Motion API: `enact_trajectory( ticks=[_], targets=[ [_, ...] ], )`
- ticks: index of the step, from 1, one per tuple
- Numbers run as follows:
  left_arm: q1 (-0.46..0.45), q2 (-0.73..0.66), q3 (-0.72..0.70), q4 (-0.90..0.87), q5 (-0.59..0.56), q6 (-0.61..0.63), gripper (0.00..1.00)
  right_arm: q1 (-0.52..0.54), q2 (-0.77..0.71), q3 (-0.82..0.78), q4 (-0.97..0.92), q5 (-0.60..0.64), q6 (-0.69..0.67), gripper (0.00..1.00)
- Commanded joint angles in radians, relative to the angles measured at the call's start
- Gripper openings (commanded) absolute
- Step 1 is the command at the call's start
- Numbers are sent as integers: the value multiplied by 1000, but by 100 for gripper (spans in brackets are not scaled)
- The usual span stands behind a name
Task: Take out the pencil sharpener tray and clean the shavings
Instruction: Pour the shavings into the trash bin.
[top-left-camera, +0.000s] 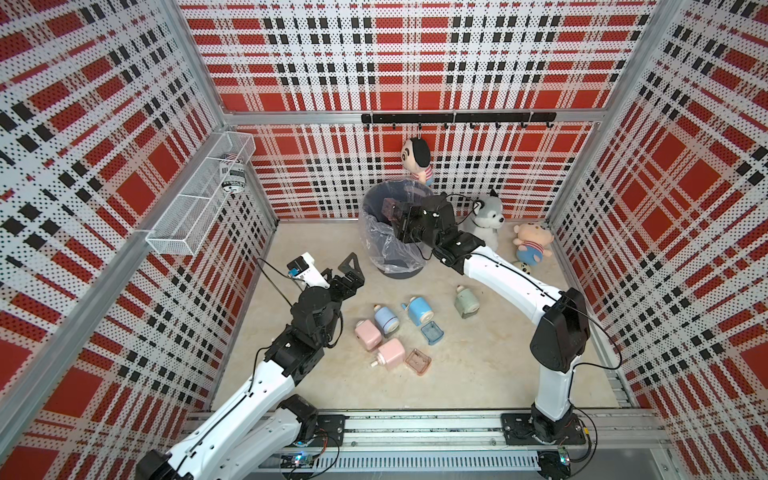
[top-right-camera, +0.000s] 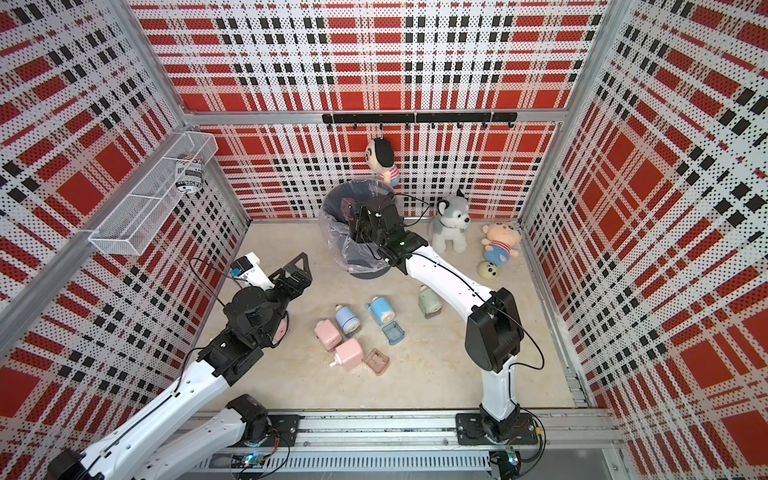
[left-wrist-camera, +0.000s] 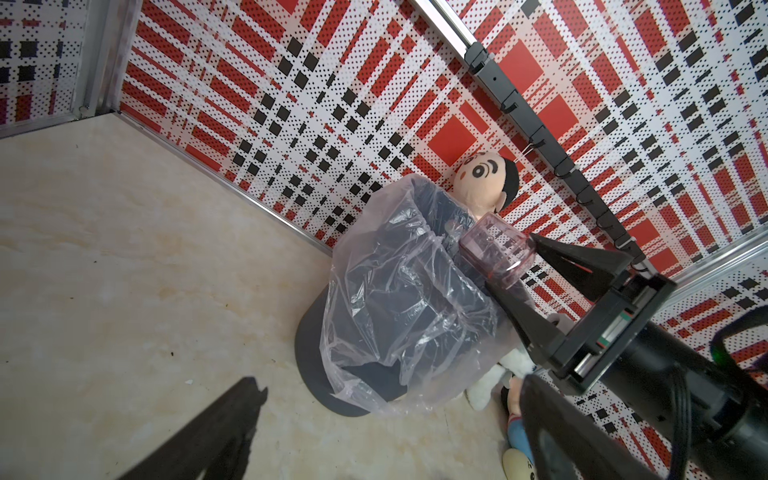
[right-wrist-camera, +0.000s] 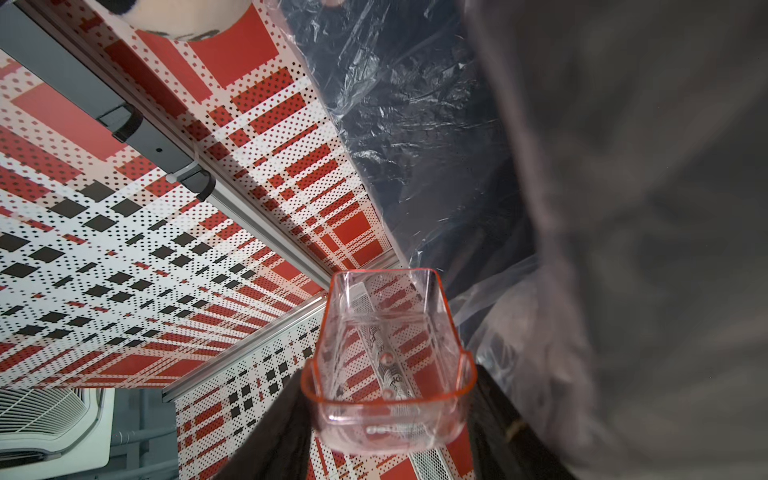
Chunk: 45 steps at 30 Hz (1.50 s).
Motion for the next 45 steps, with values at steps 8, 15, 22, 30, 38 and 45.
enact_trajectory(
  ticks=[8, 15, 22, 30, 38, 45],
  targets=[
    [71, 43, 6, 20, 104, 34, 98, 1, -8, -24, 13, 27, -37, 39],
    [117, 42, 8, 13, 177, 31, 98, 2, -2, -31, 22, 17, -81, 39],
    [141, -42, 21, -68, 220, 19, 98, 7, -25, -7, 0, -17, -283, 39],
    [155, -155, 24, -180, 216, -2, 98, 10, -78, -77, 35, -16, -677, 39],
    [218, -193, 55, -287, 276, -5, 98, 43, -194, -189, 139, 7, -1115, 40],
    [328, -171, 81, -404, 346, -55, 98, 162, -366, -432, 278, 59, -1462, 42]
  ],
)
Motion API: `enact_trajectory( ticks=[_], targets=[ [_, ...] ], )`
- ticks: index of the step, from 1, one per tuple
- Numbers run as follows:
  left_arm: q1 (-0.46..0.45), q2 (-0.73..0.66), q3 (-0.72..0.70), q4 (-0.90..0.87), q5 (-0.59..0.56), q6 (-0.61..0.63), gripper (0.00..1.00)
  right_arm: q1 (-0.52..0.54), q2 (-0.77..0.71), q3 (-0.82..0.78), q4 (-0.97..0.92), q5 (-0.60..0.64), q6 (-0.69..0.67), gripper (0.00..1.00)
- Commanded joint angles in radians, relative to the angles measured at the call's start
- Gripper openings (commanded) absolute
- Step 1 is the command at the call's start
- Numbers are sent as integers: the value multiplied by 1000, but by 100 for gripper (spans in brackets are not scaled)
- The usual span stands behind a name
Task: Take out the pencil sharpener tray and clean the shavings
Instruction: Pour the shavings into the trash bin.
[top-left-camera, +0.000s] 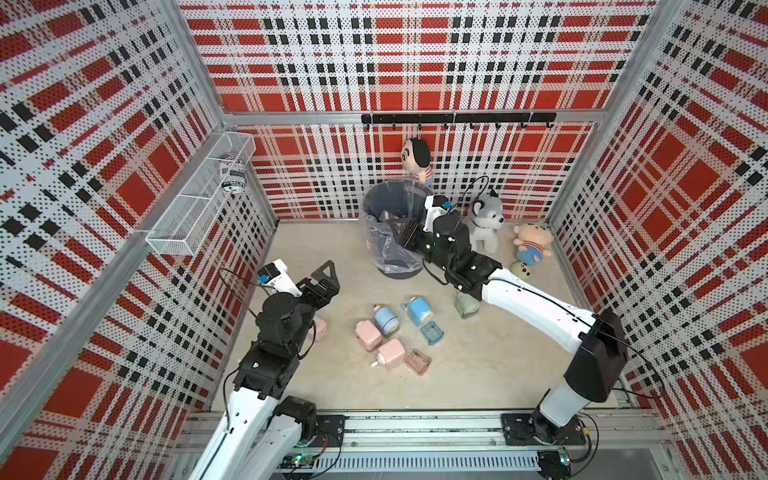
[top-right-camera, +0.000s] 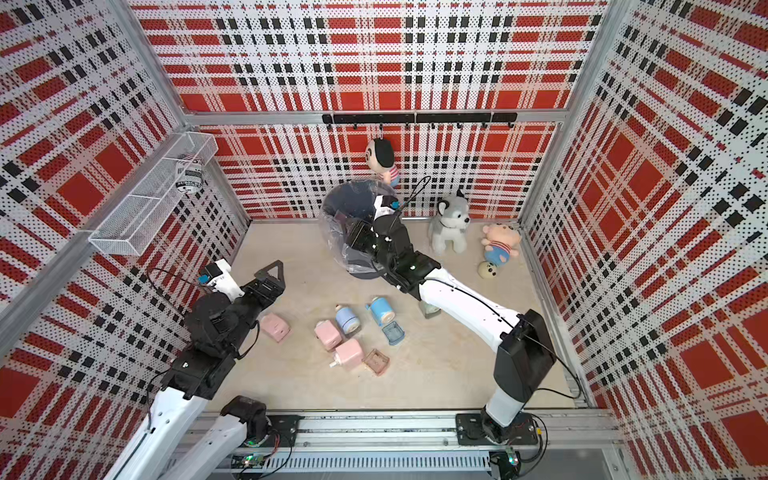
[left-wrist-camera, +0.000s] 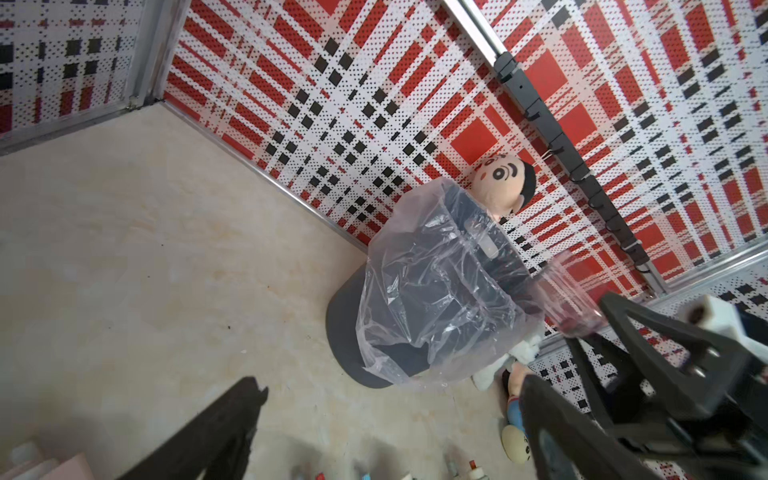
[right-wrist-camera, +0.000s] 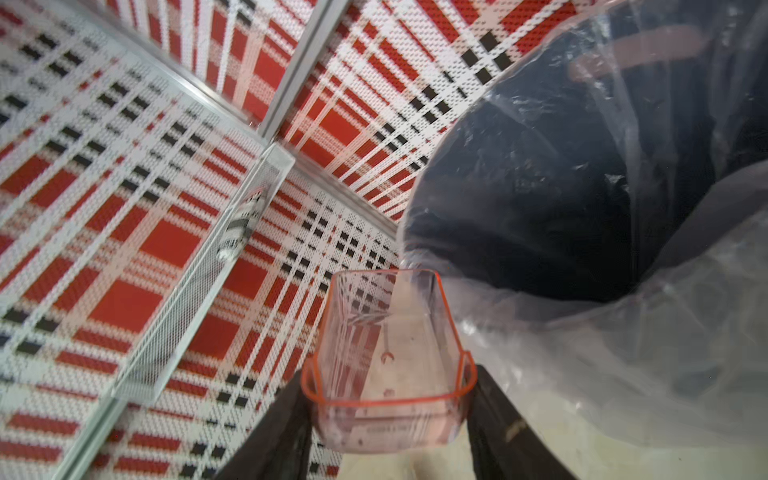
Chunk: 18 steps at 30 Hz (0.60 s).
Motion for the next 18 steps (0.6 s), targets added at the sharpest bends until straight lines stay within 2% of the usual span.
enact_trajectory(
  ticks=[1, 4, 9, 13, 18],
  targets=[
    [55, 8, 28, -93, 67, -27, 98, 62, -92, -112, 129, 26, -261, 42],
    [69, -3, 27, -152, 82, -54, 98, 112, -142, -226, 177, 20, -348, 41],
    [67, -108, 2, -246, 56, -105, 98, 197, -186, -391, 256, 29, -422, 41],
    [70, -187, -14, -346, 9, -171, 98, 279, -176, -477, 303, 67, -463, 41],
    [70, -201, -36, -418, -72, -212, 98, 391, -106, -526, 344, 153, -509, 41]
  ],
)
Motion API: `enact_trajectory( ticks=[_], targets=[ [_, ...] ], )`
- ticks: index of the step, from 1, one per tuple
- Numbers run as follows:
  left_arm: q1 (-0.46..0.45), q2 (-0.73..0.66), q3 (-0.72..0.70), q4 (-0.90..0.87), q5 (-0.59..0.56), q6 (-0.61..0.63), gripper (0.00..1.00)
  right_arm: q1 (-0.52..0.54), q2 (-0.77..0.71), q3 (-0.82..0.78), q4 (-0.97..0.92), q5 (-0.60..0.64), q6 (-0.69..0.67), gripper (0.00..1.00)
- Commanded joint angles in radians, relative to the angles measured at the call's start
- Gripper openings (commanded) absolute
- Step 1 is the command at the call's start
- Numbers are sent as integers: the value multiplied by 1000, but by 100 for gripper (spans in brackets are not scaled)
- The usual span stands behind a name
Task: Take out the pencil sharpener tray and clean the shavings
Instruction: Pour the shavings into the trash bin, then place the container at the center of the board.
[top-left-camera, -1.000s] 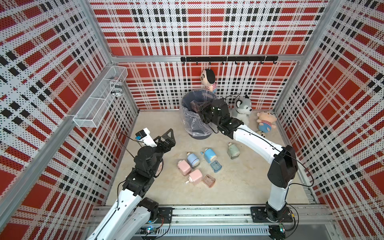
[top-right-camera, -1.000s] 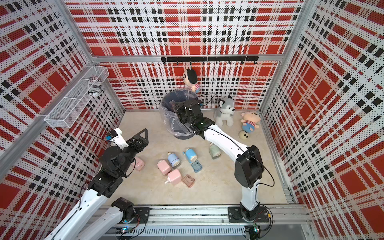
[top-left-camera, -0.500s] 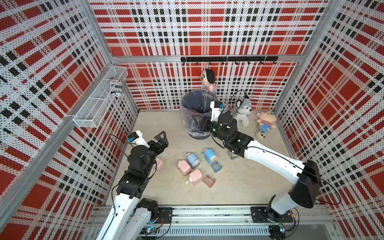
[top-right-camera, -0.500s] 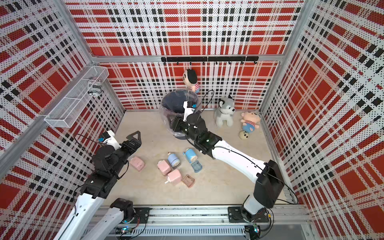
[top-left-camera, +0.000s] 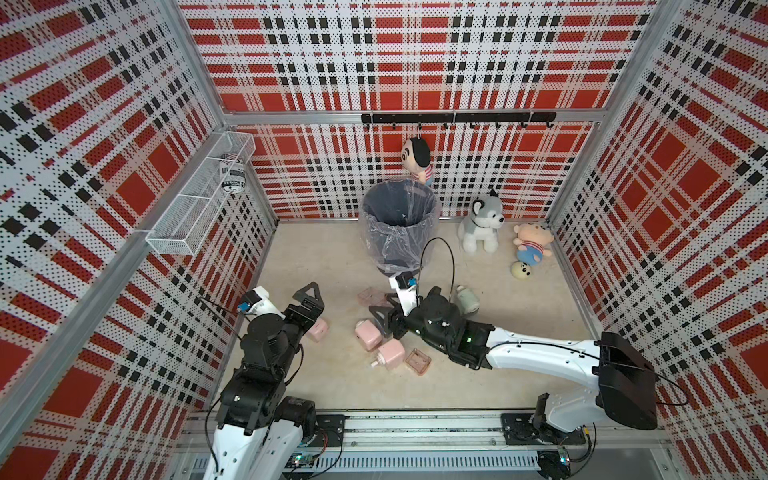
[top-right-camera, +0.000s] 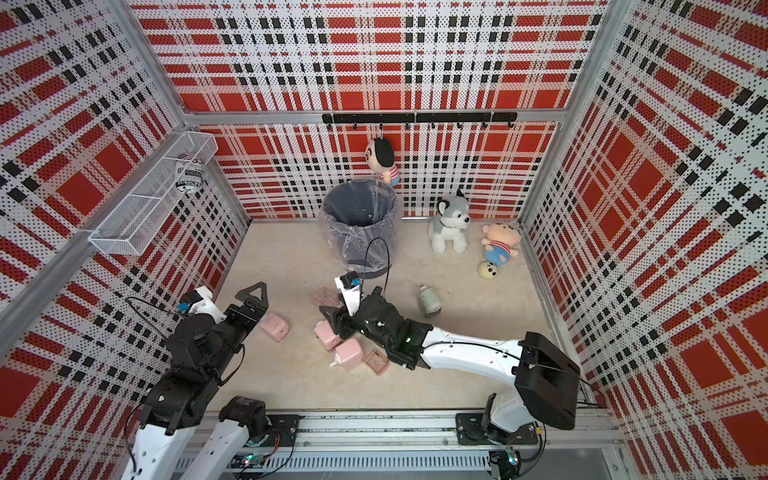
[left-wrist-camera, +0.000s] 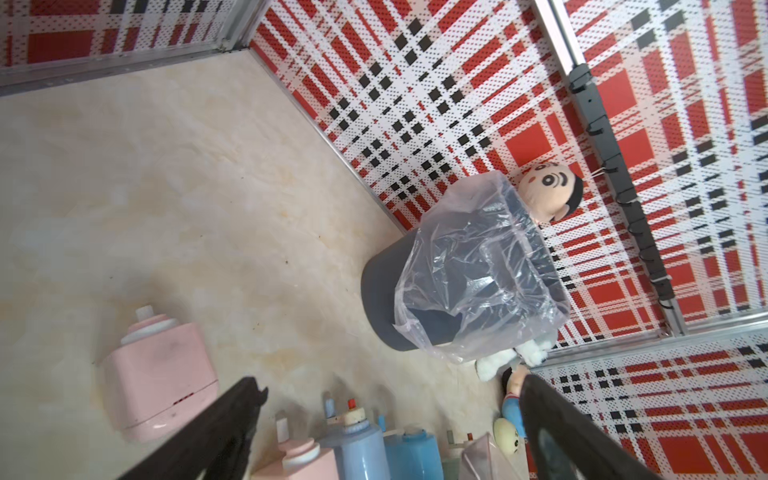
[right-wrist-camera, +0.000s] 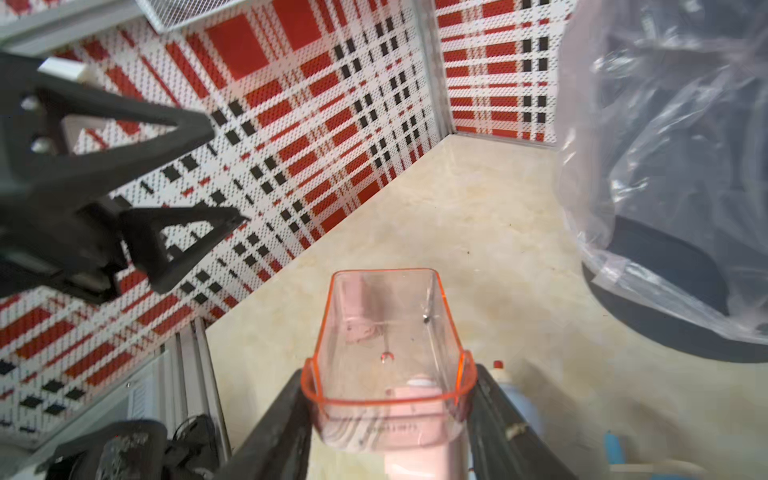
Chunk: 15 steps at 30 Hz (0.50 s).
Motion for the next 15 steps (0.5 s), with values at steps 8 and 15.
enact_trajectory(
  ticks=[8, 15],
  targets=[
    [21, 77, -85, -37, -141, -54, 98, 190, 211, 41, 100, 168, -58, 41],
    [152, 165, -156, 92, -60, -38, 98, 251, 364, 115, 84, 259, -31, 41]
  ],
)
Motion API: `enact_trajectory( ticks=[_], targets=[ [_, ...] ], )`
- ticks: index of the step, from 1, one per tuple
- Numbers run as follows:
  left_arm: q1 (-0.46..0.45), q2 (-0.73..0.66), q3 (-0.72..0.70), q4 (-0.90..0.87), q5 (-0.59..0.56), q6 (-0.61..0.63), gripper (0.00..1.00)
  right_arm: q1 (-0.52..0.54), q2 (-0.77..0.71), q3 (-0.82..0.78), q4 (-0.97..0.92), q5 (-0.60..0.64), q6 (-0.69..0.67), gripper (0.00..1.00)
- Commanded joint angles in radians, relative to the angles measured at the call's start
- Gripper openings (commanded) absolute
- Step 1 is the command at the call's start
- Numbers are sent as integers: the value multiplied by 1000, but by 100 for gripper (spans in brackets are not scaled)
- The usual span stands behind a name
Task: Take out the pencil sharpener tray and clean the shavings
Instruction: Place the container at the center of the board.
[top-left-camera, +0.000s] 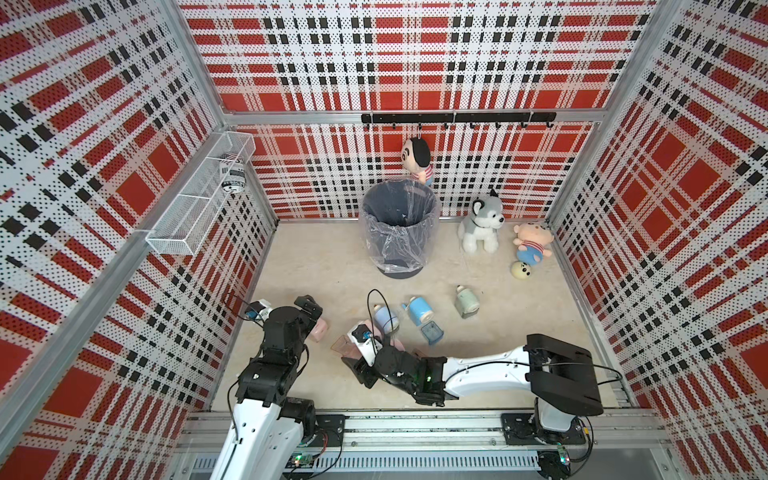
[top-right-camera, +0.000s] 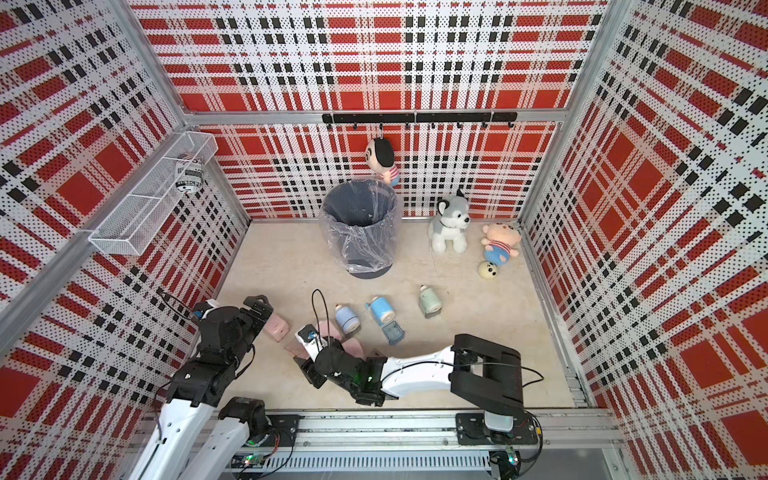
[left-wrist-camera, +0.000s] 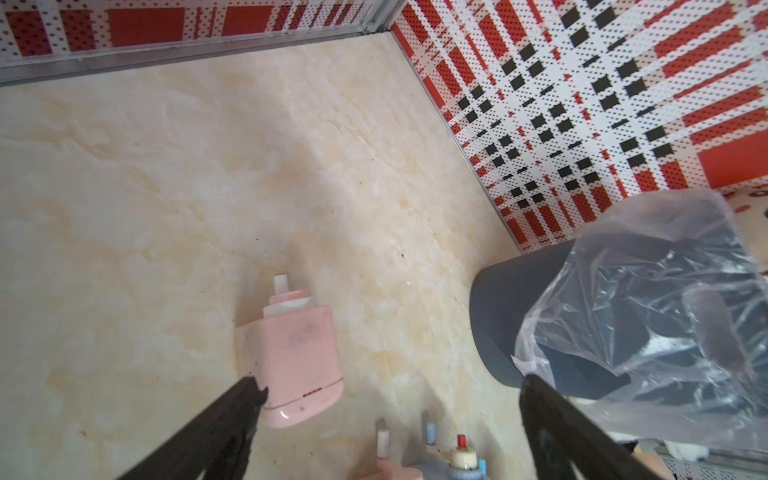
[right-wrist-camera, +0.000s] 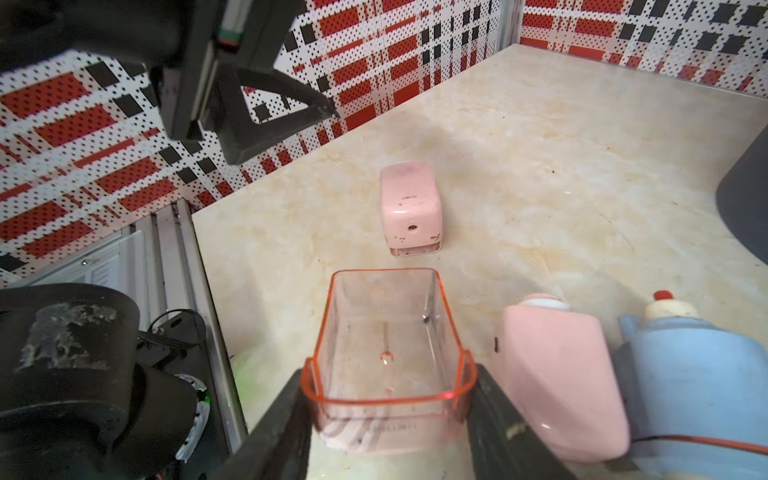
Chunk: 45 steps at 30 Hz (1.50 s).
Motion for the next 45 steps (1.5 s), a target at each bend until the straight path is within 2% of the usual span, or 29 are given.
enact_trajectory(
  ticks=[1, 4, 9, 15, 25, 30, 36, 39, 41, 45],
  targets=[
    [82, 53, -27, 98, 70, 19, 98, 17, 61, 50, 14, 77, 4, 41],
    [170, 96, -45, 137, 156, 34, 98, 27, 121, 93, 3, 100, 3, 41],
    [290, 128, -51, 161, 234, 60, 98, 29, 206, 156, -29, 136, 29, 42],
    [366, 133, -48, 167, 291, 90, 98, 29, 289, 225, -45, 165, 34, 43],
    [385, 113, -43, 191, 302, 123, 98, 5, 421, 345, -92, 192, 88, 44],
    [401, 97, -53, 296, 495, 165, 98, 0, 472, 378, -72, 154, 87, 44],
    [410, 47, -104, 385, 543, 155, 98, -8, 514, 395, -74, 142, 118, 45],
    [423, 51, -111, 406, 624, 182, 98, -14, 524, 388, -67, 135, 128, 46],
    [426, 37, -129, 444, 666, 183, 98, -19, 527, 375, -51, 128, 132, 49],
    [425, 11, -141, 454, 655, 167, 98, -29, 533, 371, -36, 105, 133, 57]
  ],
)
